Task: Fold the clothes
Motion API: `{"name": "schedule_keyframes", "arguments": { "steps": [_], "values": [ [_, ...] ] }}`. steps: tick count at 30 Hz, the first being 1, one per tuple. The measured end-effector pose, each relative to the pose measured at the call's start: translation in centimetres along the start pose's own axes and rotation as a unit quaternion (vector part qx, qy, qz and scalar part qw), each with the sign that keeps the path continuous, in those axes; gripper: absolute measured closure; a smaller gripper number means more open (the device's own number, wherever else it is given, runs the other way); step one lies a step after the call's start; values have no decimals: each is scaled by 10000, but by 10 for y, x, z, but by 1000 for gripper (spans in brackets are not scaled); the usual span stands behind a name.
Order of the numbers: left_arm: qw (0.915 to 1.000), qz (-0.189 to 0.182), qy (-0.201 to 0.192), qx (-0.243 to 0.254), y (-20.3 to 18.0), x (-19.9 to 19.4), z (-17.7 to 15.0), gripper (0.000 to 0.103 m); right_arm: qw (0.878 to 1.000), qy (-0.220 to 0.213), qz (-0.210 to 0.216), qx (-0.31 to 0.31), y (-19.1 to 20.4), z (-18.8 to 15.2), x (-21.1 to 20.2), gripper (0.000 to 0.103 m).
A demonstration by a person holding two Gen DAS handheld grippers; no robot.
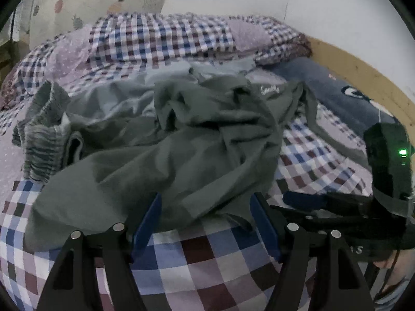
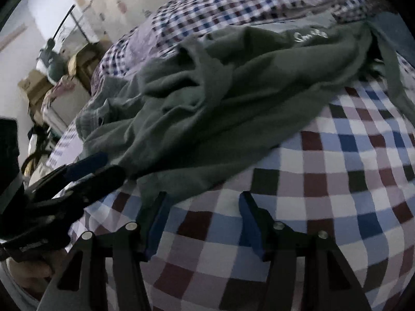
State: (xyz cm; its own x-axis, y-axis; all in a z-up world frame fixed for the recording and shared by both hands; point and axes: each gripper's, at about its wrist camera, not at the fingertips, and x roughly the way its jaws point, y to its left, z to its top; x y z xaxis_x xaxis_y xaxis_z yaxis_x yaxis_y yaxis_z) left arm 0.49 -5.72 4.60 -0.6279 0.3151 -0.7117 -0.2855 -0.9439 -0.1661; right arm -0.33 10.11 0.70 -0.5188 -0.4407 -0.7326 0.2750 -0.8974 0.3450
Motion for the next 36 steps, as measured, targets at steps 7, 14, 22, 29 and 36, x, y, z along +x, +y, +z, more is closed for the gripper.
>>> {"name": "schedule_keyframes", "arguments": {
  "steps": [7,14,22,29,36],
  "values": [
    [9996,-223,159,-96,5,9,2,44,9990,104,74,-426,1,4,6,43],
    [9982,-274,428,-305,8,27,5,93,9957,125,-70,-920,13,0,9,40],
    [9887,-543,-165,-1389,45,3,15,98,9891,-7,-154,-1466,34,-5,11,39],
    [9763,-635,-738,-1931,74,-22,20,99,9832,-108,-411,-1776,51,-6,18,43],
    [9704,-638,-817,-2180,87,-25,22,99,9851,-101,-710,-1563,37,-2,16,97]
  ]
}}
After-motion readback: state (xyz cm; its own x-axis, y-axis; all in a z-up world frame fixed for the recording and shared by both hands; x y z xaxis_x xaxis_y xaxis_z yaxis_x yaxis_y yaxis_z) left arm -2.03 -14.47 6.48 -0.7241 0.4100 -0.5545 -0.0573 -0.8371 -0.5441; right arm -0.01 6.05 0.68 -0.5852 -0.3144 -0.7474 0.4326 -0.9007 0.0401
